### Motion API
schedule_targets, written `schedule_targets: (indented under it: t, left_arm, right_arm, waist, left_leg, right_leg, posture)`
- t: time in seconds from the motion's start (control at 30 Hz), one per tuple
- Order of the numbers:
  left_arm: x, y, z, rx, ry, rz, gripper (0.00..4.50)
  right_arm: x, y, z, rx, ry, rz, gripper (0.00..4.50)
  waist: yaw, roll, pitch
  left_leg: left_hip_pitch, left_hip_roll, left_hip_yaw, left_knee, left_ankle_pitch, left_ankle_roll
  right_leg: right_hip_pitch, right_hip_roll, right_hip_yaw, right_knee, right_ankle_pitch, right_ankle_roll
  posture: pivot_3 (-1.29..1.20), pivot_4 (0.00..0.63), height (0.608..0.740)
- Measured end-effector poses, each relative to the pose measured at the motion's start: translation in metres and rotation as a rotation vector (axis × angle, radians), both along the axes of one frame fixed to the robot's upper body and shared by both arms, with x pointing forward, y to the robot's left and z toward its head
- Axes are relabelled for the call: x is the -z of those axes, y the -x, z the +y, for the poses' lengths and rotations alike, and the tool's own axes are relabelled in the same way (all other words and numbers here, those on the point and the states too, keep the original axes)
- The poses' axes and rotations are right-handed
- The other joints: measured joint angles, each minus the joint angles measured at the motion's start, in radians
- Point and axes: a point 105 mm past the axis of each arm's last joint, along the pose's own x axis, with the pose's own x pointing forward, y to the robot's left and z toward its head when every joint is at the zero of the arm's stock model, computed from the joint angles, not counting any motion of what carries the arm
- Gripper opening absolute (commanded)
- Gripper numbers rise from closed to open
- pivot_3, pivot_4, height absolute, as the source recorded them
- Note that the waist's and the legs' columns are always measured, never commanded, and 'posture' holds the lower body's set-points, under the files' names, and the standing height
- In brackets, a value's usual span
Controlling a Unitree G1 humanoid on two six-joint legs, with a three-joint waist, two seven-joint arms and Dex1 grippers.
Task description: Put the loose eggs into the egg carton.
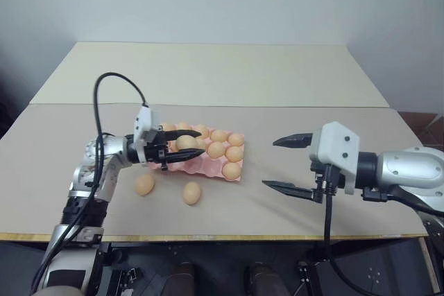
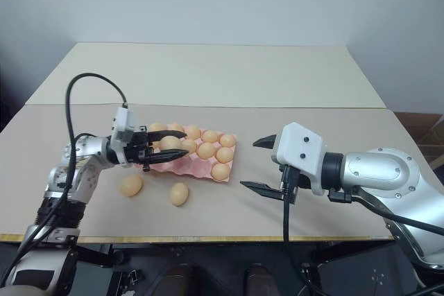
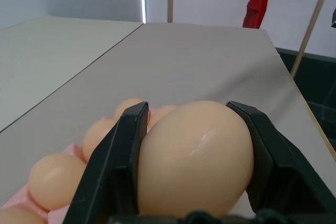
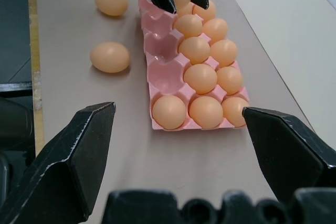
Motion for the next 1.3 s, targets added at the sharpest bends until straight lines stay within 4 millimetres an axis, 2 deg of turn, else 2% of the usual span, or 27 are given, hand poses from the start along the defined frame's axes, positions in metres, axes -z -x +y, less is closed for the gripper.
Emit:
schedule_targets:
  t: [0.2, 0.3, 0.33, 0.53, 0.77, 0.93, 1.07, 1.17, 1.3]
  left_arm:
    - [0.022, -0.001, -0.018, 0.041, -0.029, 0.018, 2.12]
    - [0.024, -0.004, -0.023, 0.044, -0.01, 0.021, 2.12]
    - [0.024, -0.005, -0.024, 0.044, -0.007, 0.02, 2.83]
    - [0.025, -0.009, -0.031, 0.036, 0.005, -0.025, 4.49]
    - [0.015, -0.011, -0.027, 0.012, 0.038, -0.049, 4.49]
    - [-0.006, -0.01, 0.004, -0.057, -0.001, -0.121, 4.49]
    - [-0.004, -0.002, 0.034, -0.127, -0.063, -0.119, 4.49]
    - [-0.001, 0.004, 0.043, -0.149, -0.08, -0.104, 4.49]
    - [-0.008, 0.014, 0.052, -0.155, -0.118, -0.123, 4.49]
  right_arm:
    - [-0.001, -0.002, -0.001, 0.023, -0.006, -0.015, 4.5]
    - [-0.002, -0.003, -0.001, 0.029, -0.008, -0.019, 4.5]
    - [-0.002, -0.003, -0.001, 0.03, -0.008, -0.02, 4.5]
    - [-0.002, -0.004, -0.002, 0.038, -0.005, -0.025, 4.5]
    - [-0.002, -0.005, -0.003, 0.04, -0.003, -0.024, 4.5]
    - [-0.002, -0.005, -0.003, 0.039, -0.003, -0.022, 4.5]
    - [0.0, -0.006, -0.002, 0.039, -0.001, -0.017, 4.5]
    - [0.0, -0.006, -0.002, 0.037, 0.0, -0.018, 4.5]
    - [0.001, -0.007, -0.002, 0.035, -0.001, -0.019, 4.5]
  waist:
    - [0.001, 0.0, 0.0]
    - [0.001, 0.0, 0.0]
    - [0.001, 0.0, 0.0]
    - [0.001, 0.0, 0.0]
    - [0.001, 0.0, 0.0]
    - [-0.008, 0.0, 0.0]
    - [-0.008, 0.0, 0.0]
    - [-0.003, 0.0, 0.0]
    - [-0.001, 0.0, 0.0]
  left_leg:
    - [0.0, 0.0, 0.0, 0.0, 0.0, 0.0]
    - [0.0, 0.0, -0.001, 0.0, 0.0, 0.0]
    - [0.0, 0.0, -0.001, 0.0, 0.0, 0.0]
    - [0.0, 0.0, -0.001, 0.001, 0.0, 0.0]
    - [0.0, 0.0, -0.001, 0.001, 0.0, 0.0]
    - [0.0, 0.0, -0.003, 0.001, 0.0, 0.0]
    - [0.0, 0.001, -0.004, 0.001, 0.0, 0.0]
    - [0.0, 0.0, -0.004, 0.001, 0.0, 0.0]
    - [0.0, 0.0, -0.003, 0.001, 0.0, 0.0]
  right_leg:
    - [0.0, 0.0, 0.0, 0.0, 0.0, 0.0]
    - [0.0, 0.0, 0.0, 0.0, 0.0, 0.0]
    - [0.0, 0.0, 0.0, 0.0, 0.0, 0.0]
    - [0.0, 0.0, 0.0, 0.0, 0.0, 0.0]
    - [0.0, 0.0, 0.0, 0.0, 0.0, 0.0]
    - [0.0, 0.0, 0.0, 0.0, 0.0, 0.0]
    - [0.0, 0.0, 0.0, 0.0, 0.0, 0.0]
    - [0.001, 0.0, -0.001, 0.0, 0.0, 0.0]
    - [0.001, 0.0, -0.001, 0.0, 0.0, 0.0]
  posture:
    - [0.0, 0.15, 0.74]
    - [0.0, 0.15, 0.74]
    - [0.0, 0.15, 0.74]
    - [0.0, 0.15, 0.74]
    - [0.0, 0.15, 0.74]
    - [0.0, 0.15, 0.74]
    - [0.0, 0.15, 0.74]
    - [0.0, 0.15, 0.74]
    - [0.0, 0.15, 0.74]
